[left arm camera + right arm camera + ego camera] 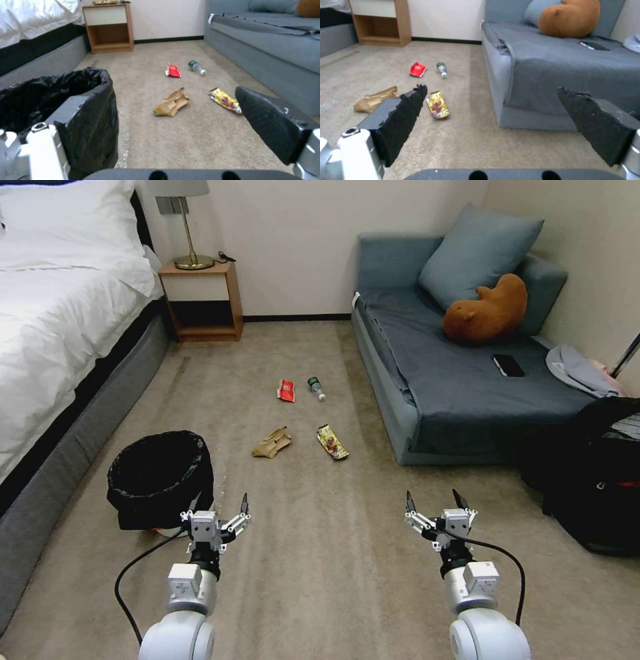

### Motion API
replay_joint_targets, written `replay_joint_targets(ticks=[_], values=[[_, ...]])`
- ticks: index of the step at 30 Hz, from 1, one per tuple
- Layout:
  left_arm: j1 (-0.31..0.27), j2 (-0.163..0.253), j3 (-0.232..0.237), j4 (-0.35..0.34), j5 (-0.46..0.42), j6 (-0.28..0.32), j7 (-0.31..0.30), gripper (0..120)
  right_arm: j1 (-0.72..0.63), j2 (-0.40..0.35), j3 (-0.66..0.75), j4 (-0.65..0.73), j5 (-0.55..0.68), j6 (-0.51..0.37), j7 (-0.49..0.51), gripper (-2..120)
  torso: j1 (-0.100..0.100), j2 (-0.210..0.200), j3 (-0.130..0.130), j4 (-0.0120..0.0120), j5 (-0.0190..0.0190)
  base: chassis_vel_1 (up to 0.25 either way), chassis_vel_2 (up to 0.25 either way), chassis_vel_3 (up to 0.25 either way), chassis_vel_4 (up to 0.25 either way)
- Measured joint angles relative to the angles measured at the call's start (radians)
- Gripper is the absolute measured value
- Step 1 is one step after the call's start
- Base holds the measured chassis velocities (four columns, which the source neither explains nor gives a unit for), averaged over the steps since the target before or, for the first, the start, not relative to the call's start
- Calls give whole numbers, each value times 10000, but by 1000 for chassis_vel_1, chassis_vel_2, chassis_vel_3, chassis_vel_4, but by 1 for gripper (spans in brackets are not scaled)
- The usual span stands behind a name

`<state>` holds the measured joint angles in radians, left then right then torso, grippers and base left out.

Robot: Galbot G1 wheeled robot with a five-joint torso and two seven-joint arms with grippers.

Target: Pick up the trash bin, then pick up the garbage on the floor and place it into the trash bin.

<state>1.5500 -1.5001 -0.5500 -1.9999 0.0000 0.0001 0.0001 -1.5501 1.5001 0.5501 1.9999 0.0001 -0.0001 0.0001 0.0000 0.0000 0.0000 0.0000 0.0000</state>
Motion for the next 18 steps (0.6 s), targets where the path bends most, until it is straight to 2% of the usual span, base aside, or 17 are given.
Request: replay_joint_targets(ticks=[9,12,13,14,16,17,18], values=[[-5,5,-2,0,-14,2,0,100,0,0,-1,1,0,0,0,100,0,0,0,0,0,0,0,0,0],[-157,145,-135,10,-288,224,-74,100,35,-32,-26,-4,56,-23,17,100,0,0,0,0,-2,0,0,0,0],[-470,425,-419,54,-785,651,-269,100,244,-236,-151,-33,388,-262,193,100,0,0,0,-1,-1,0,0,0,0],[-470,425,-419,54,-785,651,-269,100,244,-236,-151,-33,388,-262,193,100,0,0,0,-1,-1,0,0,0,0],[-970,876,-870,141,-1626,1375,-563,100,713,-683,-479,-101,1148,-820,594,100,0,0,0,1,-1,0,0,0,0],[-970,876,-870,141,-1626,1375,-563,100,713,-683,-479,-101,1148,-820,594,100,0,0,0,1,-1,0,0,0,0],[-1188,1072,-1069,174,-1989,1686,-697,100,962,-924,-649,-137,1558,-1118,806,100,0,0,1,2,-1,0,0,0,0]])
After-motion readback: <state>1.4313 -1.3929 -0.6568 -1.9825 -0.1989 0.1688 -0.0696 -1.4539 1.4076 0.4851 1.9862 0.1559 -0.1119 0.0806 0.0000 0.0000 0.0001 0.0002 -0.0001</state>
